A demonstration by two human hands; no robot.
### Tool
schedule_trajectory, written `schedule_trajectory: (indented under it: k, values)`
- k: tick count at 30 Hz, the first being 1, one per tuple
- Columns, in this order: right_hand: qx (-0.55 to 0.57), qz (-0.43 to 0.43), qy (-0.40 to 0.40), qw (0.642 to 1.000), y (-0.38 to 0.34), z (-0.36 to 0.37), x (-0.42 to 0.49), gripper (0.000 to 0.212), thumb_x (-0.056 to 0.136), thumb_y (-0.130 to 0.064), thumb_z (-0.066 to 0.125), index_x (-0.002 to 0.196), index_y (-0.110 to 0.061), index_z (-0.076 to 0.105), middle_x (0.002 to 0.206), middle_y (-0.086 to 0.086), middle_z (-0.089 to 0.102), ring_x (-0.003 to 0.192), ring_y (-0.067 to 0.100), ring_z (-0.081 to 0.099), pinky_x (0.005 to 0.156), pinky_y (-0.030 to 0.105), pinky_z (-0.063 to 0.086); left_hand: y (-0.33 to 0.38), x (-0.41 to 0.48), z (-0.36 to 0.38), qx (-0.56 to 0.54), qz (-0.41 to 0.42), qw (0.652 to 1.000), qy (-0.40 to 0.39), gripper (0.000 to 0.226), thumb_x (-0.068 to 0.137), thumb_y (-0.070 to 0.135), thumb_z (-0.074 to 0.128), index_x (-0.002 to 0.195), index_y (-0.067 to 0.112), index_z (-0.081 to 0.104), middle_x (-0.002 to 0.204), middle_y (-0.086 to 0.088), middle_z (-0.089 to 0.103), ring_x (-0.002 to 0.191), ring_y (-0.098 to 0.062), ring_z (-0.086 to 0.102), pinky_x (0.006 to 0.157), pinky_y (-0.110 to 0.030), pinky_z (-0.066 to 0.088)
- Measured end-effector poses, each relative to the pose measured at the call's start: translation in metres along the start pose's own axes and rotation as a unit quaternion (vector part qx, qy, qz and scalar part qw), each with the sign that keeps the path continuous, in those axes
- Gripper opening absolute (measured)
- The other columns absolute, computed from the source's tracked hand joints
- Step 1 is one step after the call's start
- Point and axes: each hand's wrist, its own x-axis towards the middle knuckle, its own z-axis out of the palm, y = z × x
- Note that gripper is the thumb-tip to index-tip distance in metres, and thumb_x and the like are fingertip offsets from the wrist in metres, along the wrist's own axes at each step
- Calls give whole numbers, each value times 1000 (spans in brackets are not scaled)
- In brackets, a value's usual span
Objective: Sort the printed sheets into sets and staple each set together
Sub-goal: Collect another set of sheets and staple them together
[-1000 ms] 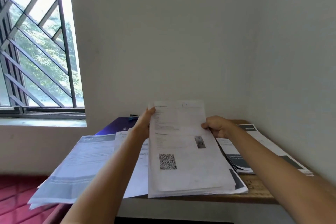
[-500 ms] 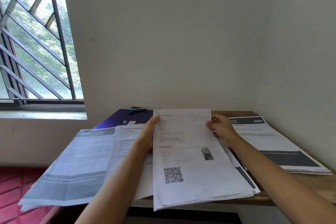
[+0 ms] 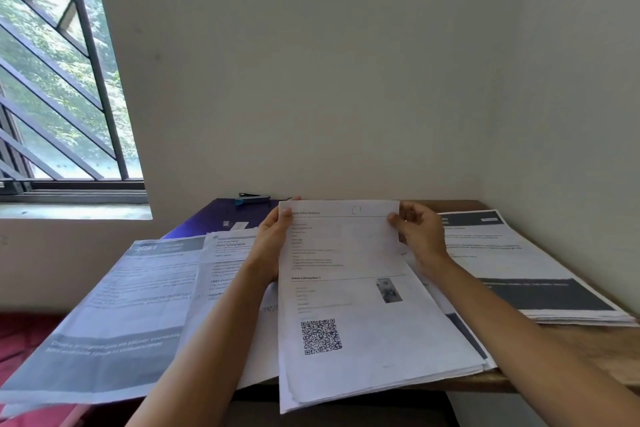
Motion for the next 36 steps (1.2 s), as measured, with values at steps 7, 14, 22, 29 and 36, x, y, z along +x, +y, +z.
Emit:
schedule_trajectory:
  k: [7, 14, 22, 29, 36]
  values:
    - [-74, -80, 33, 993, -1, -2, -2, 21, 78, -4, 76, 76, -19, 62, 76, 9, 66, 69, 22, 61, 59, 38, 56, 2, -3, 1, 5, -1, 1000, 9, 21, 101, 24, 48, 108, 28, 67, 98, -5, 71, 83, -21, 67, 62, -35, 60]
    - [-114, -133, -14, 984, -5, -5, -9, 17, 70, 1, 80, 74, -11, 68, 84, -1, 66, 73, 2, 61, 71, 27, 55, 3, -3, -1, 17, 5, 1000, 16, 22, 102, 24, 46, 106, 27, 67, 102, -8, 70, 87, -25, 66, 68, -40, 61]
    - [-241, -194, -185, 933, -9, -11, -14, 27, 62, -4, 86, 69, -23, 69, 104, 0, 49, 103, -4, 46, 84, 8, 39, 2, 0, -4, 9, -4, 999, 37, 22, 102, 25, 47, 106, 28, 68, 108, -10, 68, 94, -27, 64, 78, -45, 59]
    - [-207, -171, -86, 959, -9, -10, -7, 20, 74, -4, 78, 85, -15, 66, 99, 1, 56, 85, 5, 59, 74, 10, 46, 4, -1, -4, 1, -1, 999, 33, 21, 101, 24, 48, 105, 28, 68, 99, -8, 71, 84, -24, 67, 64, -38, 60]
    - [-324, -346, 35, 880, -31, 13, 2, 24, 84, -3, 65, 107, -8, 64, 113, 8, 59, 111, 21, 49, 94, 20, 37, 7, -6, -1, -17, 7, 999, 29, 22, 100, 16, 50, 98, 28, 68, 87, -3, 73, 74, -18, 69, 59, -34, 60]
